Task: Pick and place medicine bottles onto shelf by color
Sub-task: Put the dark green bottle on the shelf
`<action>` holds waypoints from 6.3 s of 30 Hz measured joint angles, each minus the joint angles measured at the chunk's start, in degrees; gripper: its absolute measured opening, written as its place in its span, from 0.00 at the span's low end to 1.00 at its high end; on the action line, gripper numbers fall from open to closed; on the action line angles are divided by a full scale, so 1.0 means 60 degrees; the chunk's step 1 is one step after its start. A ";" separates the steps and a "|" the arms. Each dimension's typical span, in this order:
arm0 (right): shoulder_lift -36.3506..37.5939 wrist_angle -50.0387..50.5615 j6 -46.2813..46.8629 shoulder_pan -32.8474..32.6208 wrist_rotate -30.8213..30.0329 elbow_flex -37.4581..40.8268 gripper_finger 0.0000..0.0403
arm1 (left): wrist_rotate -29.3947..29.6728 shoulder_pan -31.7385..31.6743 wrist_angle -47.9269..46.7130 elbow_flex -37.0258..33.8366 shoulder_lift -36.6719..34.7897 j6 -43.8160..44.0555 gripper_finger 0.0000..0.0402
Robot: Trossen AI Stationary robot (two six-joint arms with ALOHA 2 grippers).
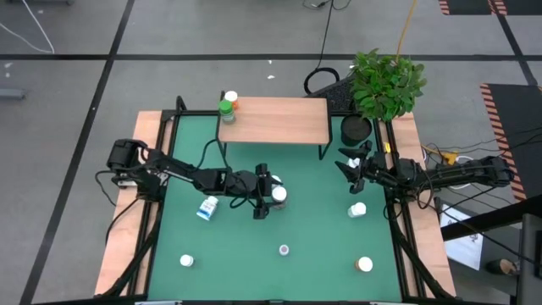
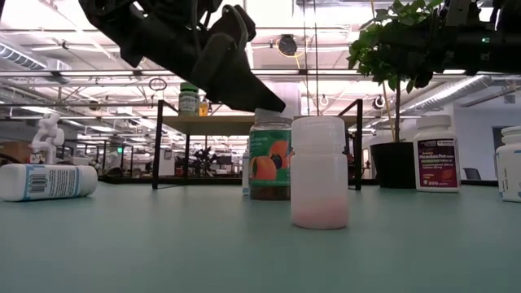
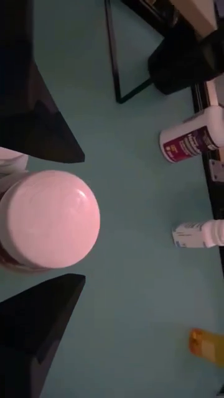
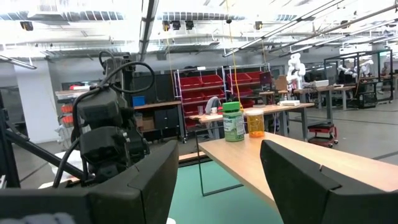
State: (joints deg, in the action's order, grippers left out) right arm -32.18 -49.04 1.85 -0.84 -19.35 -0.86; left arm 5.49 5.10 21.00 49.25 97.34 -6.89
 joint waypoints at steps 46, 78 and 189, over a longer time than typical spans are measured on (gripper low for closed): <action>-0.0161 0.0116 0.0331 0.0000 0.0012 -0.0003 0.56 | 0.2505 -0.0032 -0.4460 -0.0006 -0.4290 0.2243 0.60; -0.0226 0.0069 0.0339 -0.0001 0.0007 -0.0004 0.56 | 0.2794 -0.4418 -0.8243 0.1677 -0.5720 0.1583 0.61; -0.0226 0.0069 0.0408 0.0000 0.0007 -0.0003 0.56 | 0.5738 -0.2520 -1.0865 0.1666 -0.5818 0.3506 0.86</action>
State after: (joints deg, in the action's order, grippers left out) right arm -33.54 -48.62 4.29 -0.84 -19.31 -0.88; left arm 39.91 -10.01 -44.19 59.24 62.43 14.15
